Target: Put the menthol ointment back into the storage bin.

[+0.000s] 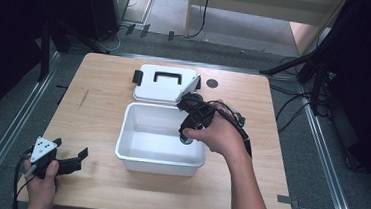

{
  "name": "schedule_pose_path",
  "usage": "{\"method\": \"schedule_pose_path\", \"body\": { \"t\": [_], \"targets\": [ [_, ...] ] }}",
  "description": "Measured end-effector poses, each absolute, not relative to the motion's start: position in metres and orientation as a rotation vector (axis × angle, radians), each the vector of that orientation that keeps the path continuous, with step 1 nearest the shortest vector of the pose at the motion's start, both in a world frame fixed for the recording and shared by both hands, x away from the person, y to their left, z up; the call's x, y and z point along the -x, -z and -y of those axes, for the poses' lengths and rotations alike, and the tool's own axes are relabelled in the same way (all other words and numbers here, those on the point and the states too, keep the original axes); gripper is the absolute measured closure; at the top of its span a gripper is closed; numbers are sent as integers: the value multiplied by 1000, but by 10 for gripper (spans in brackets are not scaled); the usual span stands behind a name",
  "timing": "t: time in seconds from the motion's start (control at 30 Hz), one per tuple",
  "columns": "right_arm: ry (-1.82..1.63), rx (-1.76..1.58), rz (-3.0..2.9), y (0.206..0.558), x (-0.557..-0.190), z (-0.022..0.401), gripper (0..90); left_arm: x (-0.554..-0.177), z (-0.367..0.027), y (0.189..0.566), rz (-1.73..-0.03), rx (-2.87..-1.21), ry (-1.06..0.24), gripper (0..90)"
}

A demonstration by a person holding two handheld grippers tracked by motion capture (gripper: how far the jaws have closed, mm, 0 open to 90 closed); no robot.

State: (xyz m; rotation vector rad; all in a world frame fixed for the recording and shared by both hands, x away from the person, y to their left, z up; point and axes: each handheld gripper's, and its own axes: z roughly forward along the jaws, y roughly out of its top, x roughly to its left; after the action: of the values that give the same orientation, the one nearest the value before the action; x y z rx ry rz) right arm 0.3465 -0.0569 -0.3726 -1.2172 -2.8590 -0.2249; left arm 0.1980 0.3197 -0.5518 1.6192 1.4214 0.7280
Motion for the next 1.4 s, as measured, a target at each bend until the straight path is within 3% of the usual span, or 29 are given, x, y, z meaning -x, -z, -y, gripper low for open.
{"method": "schedule_pose_path", "body": {
  "t": [0.37,1.4],
  "targets": [
    [187,1130,2890,417,-342,51,514,-198,-319,552,-1423,-1621,-729,6],
    [-60,970,3043,469,-328,27,514,-198,-319,552,-1429,-1619,-726,6]
  ]
}}
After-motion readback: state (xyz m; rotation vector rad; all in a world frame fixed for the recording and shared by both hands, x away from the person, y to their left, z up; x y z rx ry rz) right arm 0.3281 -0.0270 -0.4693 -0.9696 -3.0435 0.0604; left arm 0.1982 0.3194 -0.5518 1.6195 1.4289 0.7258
